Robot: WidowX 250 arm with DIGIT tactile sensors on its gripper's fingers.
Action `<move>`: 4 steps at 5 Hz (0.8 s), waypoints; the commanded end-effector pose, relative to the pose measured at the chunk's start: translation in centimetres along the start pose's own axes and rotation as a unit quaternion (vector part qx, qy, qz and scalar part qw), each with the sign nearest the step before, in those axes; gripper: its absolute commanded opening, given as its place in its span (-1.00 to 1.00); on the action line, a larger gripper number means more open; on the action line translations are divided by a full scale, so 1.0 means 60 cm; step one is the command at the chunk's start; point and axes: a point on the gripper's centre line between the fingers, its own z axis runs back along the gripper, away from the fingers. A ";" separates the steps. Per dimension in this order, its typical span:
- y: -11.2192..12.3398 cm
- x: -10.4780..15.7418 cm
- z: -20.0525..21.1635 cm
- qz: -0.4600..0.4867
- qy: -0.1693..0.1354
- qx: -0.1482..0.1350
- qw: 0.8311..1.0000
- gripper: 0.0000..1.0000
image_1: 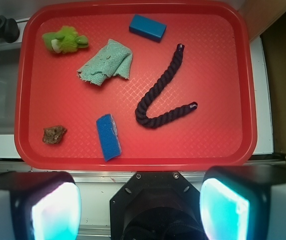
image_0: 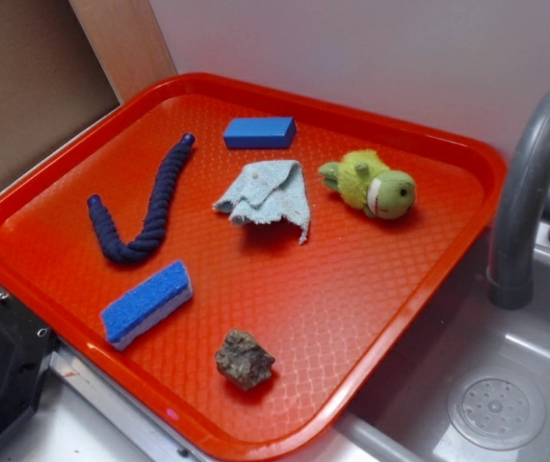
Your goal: Grab the rock.
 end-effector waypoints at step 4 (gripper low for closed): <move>-0.178 0.046 -0.102 -0.375 -0.036 0.053 0.925 1.00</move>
